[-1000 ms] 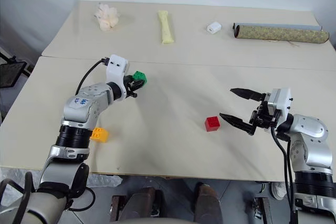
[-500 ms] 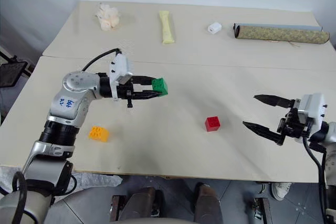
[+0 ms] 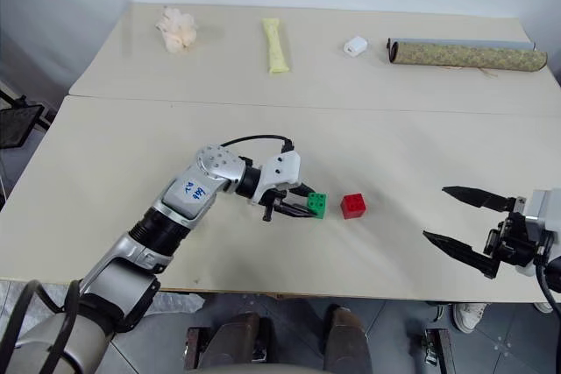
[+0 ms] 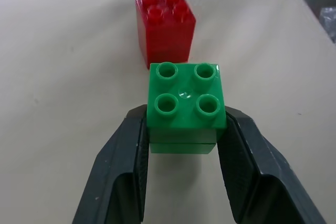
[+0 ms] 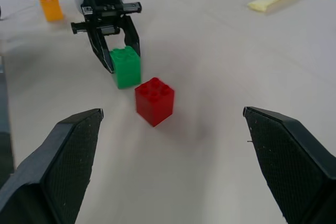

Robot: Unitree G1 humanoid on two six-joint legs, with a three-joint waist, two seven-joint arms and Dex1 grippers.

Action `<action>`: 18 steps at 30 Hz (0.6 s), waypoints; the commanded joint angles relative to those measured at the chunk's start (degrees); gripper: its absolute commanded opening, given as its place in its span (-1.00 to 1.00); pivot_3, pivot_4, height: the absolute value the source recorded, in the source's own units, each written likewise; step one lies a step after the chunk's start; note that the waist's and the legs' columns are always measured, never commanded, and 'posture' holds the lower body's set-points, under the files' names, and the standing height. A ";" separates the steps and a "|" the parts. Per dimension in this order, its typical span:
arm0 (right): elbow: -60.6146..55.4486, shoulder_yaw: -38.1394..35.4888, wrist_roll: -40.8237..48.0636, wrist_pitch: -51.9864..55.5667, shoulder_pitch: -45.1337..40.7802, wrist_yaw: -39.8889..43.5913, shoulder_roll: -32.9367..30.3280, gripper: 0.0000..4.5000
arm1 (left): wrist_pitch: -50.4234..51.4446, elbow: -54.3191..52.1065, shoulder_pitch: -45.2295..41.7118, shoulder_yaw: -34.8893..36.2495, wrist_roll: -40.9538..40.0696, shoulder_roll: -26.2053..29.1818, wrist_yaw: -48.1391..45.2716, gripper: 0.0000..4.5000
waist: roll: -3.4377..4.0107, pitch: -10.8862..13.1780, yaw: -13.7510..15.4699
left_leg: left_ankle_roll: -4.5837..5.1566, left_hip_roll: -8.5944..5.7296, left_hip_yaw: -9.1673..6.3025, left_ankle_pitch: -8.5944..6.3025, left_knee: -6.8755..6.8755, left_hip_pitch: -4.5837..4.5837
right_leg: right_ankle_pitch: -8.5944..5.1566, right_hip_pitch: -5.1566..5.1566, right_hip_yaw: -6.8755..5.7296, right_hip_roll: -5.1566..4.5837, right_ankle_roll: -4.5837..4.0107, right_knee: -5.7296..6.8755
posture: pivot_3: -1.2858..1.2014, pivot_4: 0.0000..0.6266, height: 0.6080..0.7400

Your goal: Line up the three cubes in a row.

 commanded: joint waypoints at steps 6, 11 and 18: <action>-1.10 2.68 -0.31 -0.90 -2.11 0.42 0.71 1.00 | -0.46 -6.71 3.04 -0.40 2.59 3.80 0.98 -0.34 | 0.01 -0.01 -0.04 | -0.01 0.01 -0.02 0.00 0.01 0.01 | 0.00 0.01 0.00 0.00 0.00 0.01 | 0.03 -0.52 1.00; -0.07 4.14 -0.93 -0.98 -3.75 0.64 0.78 1.00 | -2.31 -5.68 3.17 -0.08 3.28 5.00 1.70 -0.34 | 0.01 -0.01 -0.03 | 0.00 0.01 -0.02 0.00 0.04 0.02 | 0.00 0.02 -0.01 0.00 0.00 0.02 | 0.03 -0.52 1.00; 1.70 5.70 -1.80 -1.31 -4.77 3.26 0.16 1.00 | -4.58 -2.08 1.47 0.49 3.39 4.89 1.37 -0.34 | 0.01 -0.01 -0.02 | 0.00 0.01 -0.02 0.00 0.08 0.02 | 0.00 0.03 -0.01 0.00 0.00 0.04 | 0.03 -0.52 1.00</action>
